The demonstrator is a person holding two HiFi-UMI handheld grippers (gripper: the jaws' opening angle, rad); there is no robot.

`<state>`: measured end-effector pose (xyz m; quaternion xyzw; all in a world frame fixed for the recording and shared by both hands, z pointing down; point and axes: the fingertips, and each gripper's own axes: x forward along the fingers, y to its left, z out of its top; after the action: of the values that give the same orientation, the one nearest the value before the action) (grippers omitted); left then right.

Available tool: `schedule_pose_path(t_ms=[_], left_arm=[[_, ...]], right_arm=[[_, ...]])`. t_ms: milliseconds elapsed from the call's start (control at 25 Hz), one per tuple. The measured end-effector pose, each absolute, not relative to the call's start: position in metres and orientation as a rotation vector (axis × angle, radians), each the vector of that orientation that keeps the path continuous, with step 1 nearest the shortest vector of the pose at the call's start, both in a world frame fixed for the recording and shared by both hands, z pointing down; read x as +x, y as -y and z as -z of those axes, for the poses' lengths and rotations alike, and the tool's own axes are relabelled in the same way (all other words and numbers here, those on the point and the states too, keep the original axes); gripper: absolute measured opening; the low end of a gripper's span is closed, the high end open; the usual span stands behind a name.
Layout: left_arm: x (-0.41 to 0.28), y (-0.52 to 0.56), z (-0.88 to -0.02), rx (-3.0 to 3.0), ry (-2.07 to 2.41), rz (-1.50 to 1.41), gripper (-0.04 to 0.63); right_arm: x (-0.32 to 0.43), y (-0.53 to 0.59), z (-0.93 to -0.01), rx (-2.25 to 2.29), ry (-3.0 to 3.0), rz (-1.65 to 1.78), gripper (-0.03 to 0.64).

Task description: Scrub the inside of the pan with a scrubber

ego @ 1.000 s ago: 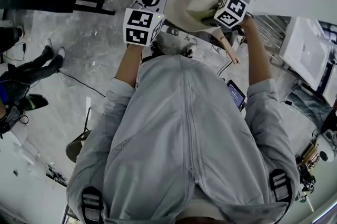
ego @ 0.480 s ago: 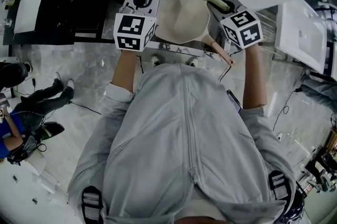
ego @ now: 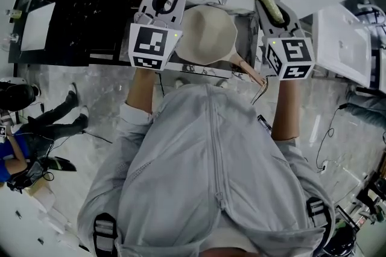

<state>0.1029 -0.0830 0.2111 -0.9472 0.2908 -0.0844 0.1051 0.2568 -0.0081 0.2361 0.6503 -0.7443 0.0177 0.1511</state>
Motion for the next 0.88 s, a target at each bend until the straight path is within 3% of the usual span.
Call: schedule_pose_path(t_ms=[880], left_arm=[[0.11, 0.068, -0.2, -2.786, -0.769, 0.223, 0.029]], right_arm=[[0.246, 0.001, -0.206, 1.92, 2.154, 0.085, 0.08]])
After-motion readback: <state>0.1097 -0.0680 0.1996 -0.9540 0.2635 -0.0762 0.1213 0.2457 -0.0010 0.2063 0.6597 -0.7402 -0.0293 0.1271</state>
